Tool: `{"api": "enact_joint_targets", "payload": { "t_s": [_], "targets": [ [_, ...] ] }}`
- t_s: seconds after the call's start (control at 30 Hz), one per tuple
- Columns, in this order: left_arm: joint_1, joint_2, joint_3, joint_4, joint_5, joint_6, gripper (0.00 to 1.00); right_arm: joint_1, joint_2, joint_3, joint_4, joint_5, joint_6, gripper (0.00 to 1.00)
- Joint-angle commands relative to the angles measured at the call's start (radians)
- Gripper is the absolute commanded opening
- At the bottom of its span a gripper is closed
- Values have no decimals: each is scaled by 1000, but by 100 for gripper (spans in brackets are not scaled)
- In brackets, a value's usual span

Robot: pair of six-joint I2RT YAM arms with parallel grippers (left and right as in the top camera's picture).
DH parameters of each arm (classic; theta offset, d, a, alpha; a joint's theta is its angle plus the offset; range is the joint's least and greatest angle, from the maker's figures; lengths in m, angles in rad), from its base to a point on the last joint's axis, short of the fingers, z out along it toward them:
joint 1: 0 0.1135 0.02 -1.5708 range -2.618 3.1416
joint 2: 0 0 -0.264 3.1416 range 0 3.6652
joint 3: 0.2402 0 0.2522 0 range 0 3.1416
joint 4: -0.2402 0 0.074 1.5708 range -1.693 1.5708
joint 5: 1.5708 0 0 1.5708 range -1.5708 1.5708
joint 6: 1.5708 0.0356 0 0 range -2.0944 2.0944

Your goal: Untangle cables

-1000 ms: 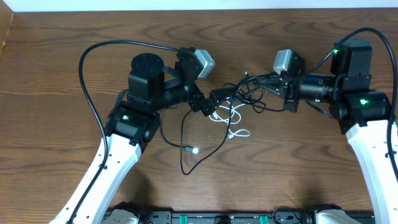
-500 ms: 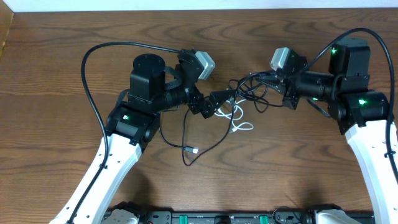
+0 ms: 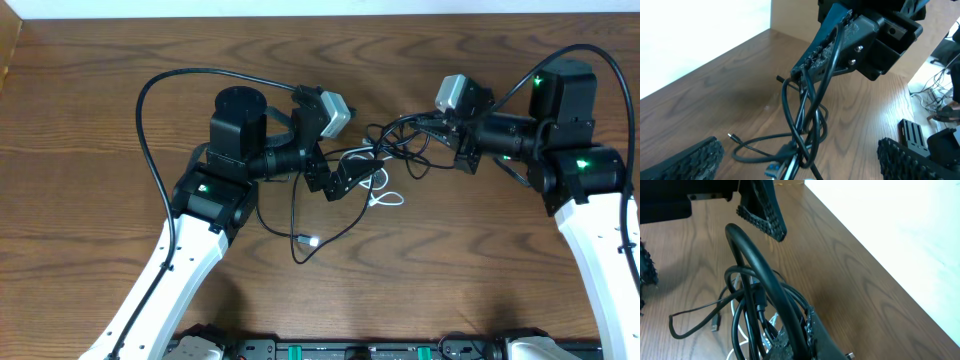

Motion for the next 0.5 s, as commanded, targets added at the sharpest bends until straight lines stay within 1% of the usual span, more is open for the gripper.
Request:
{"api": "enact_joint_targets", "payload": {
  "t_s": [0.0, 0.23, 0.27, 0.3, 0.33, 0.37, 0.4, 0.43, 0.47],
  "targets": [
    [-7, 14, 2, 2, 6, 37, 98, 35, -2, 13, 6, -66, 17, 1],
    [-11, 69, 2, 9, -114, 39, 98, 85, -2, 13, -1, -87, 17, 1],
    [-11, 73, 2, 10, -133, 39, 95, 85, -2, 13, -1, -87, 18, 1],
    [-11, 76, 2, 9, -200, 39, 69, 85, -2, 13, -3, -83, 17, 1],
    [-11, 76, 2, 9, -230, 39, 48, 85, -2, 13, -6, -76, 18, 1],
    [-11, 76, 2, 10, -260, 39, 29, 85, -2, 13, -10, -72, 18, 1],
    [-11, 76, 2, 13, -287, 39, 14, 85, -2, 13, -13, -71, 17, 1],
    [-11, 76, 2, 16, -316, 38, 8, 85, -2, 13, -17, -65, 17, 1],
    [-11, 76, 2, 17, -330, 39, 8, 85, -2, 13, -19, -60, 17, 1]
  ]
}}
